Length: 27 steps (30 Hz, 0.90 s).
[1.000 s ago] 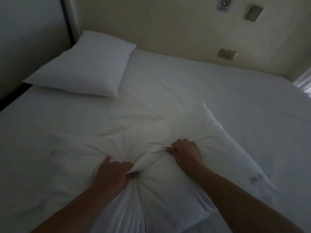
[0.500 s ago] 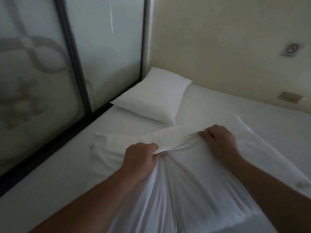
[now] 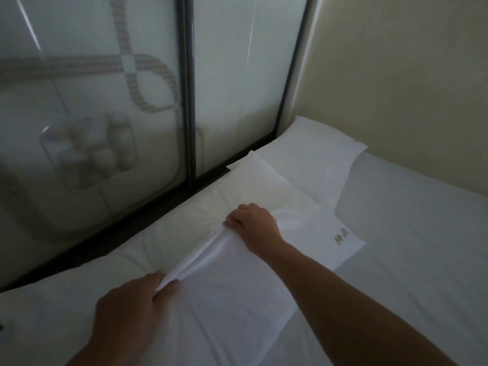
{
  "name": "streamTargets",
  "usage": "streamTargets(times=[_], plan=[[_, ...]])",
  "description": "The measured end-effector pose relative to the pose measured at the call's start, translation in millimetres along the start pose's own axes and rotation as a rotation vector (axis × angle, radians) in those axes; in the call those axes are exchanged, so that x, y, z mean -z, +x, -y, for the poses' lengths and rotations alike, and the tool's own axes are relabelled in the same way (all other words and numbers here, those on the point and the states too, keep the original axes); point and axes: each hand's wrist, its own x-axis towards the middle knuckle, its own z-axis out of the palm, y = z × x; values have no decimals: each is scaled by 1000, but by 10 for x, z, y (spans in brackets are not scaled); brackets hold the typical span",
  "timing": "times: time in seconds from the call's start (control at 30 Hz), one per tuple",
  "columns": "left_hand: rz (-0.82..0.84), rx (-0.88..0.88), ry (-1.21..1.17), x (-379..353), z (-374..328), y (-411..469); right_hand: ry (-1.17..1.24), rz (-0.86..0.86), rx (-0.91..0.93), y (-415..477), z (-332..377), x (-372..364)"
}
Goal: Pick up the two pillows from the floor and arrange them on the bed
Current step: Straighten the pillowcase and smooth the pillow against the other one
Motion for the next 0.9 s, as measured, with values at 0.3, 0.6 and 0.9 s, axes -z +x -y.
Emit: streamTargets(times=[0.3, 0.6, 0.9], plan=[[268, 262, 92, -235, 348, 365, -15, 217, 58, 191, -350, -600], [195, 513, 88, -325, 872, 465, -112, 118, -863, 454, -1285, -179], [-46, 528, -60, -65, 856, 377, -144, -220, -685, 649, -1101, 83]])
